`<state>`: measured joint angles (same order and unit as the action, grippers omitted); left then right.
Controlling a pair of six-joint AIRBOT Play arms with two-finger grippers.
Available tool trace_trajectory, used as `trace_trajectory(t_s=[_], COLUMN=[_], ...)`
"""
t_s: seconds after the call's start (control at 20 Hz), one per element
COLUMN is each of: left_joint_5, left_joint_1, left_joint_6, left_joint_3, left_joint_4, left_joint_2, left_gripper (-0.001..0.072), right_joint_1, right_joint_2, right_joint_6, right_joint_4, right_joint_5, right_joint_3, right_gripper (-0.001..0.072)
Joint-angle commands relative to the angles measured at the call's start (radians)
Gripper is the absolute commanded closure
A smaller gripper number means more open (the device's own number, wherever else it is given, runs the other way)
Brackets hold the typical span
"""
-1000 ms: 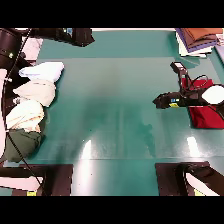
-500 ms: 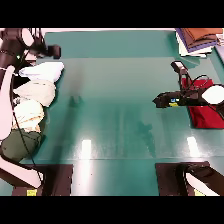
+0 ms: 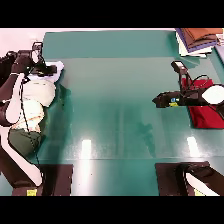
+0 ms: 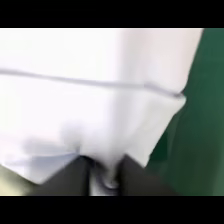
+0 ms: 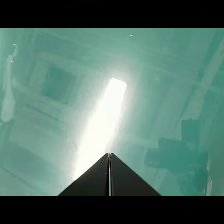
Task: Fold the shirts.
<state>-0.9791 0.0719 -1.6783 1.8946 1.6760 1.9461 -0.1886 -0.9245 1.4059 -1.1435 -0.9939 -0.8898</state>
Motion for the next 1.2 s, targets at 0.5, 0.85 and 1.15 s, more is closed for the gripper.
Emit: trace_trajectory(t_s=[0.5, 0.85, 1.15], left_joint_5=[-0.088, -0.291, -0.205], left_joint_1=[-0.189, -0.598, -0.814], left_joint_6=[0.143, 0.151, 0.132], left_joint_3=[0.169, 0.06, -0.253], left_joint_4=[-0.006, -0.027, -0.154], left_joint_2=[-0.611, -0.71, -0.625], left_gripper=[0.0683, 0.0683, 0.0043], right_joint_1=[0.0, 0.0, -0.001], right_joint_2=[0.0, 0.0, 0.019], right_joint_6=[-0.001, -0.001, 0.0], right_joint_4=[-0.011, -0.009, -0.007], right_joint_5=[0.027, 0.025, 0.022], right_joint_3=[-0.488, -0.63, -0.637], right_gripper=[0.0696, 0.0696, 0.0696])
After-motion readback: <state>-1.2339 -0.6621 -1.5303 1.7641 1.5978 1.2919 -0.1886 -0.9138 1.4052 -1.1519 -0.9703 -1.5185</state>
